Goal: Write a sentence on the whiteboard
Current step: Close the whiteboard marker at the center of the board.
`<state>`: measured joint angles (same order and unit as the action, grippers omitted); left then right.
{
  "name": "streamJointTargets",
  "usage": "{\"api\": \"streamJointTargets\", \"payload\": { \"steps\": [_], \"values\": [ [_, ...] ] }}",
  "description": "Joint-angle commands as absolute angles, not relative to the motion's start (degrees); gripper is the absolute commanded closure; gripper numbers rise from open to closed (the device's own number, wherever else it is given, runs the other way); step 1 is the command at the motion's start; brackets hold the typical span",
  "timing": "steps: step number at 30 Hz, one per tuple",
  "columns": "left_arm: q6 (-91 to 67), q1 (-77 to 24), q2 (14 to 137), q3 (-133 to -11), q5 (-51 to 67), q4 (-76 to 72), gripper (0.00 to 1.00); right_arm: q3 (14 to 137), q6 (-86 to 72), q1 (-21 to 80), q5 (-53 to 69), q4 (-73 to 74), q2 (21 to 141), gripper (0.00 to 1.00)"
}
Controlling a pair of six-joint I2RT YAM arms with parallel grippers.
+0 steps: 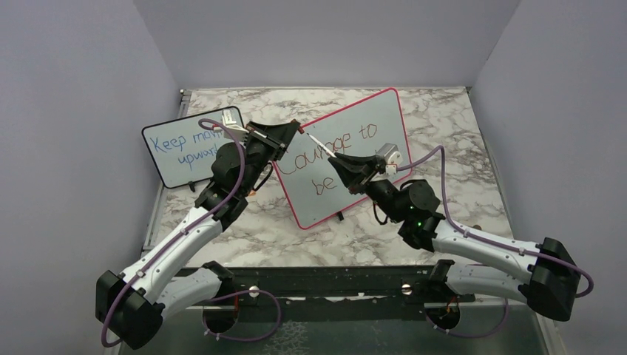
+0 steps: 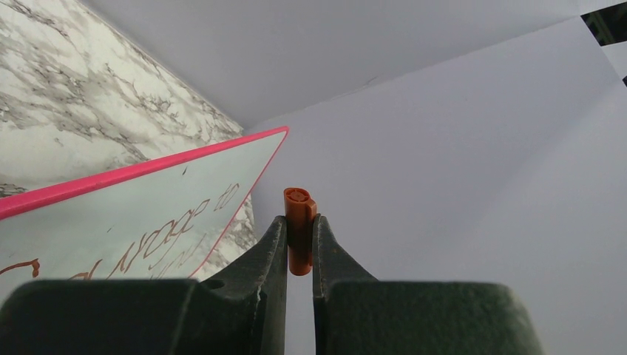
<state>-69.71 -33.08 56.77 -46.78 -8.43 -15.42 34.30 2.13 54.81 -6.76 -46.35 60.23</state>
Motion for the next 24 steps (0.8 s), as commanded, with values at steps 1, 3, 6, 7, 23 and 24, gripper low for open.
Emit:
{"api": "streamJointTargets", "payload": {
  "steps": [1, 3, 6, 7, 23, 24],
  "values": [
    [-72.2, -33.4, 56.9, -46.6, -8.6, -17.8, 1.0, 35.2, 2.4, 55.3, -7.0, -48.4, 60.8, 0.99],
    [-72.6, -33.4, 56.8, -46.6, -8.4, -17.8, 1.0, 35.1, 2.3, 55.3, -6.5, -48.4, 60.8, 0.99],
    [-73.2, -33.4, 57.1, -46.7, -7.7, -17.8, 1.0, 35.1, 2.0, 55.3, -6.3, -48.3, 61.1, 0.99],
    [-73.2, -33.4, 57.3, -46.9, -7.1, -17.8, 1.0, 35.2, 2.0, 55.3, -6.2, -48.4, 61.1, 0.99],
    [-74.3, -33.7, 57.8, -47.2, -5.6, -18.2, 1.0, 35.5, 1.4, 55.3, -7.2, -48.3, 61.6, 0.99],
    [-74.3, -33.7, 57.8, -47.2, -5.6, -18.2, 1.0, 35.4, 1.5, 55.3, -7.3, -48.4, 61.7, 0.99]
  ]
}}
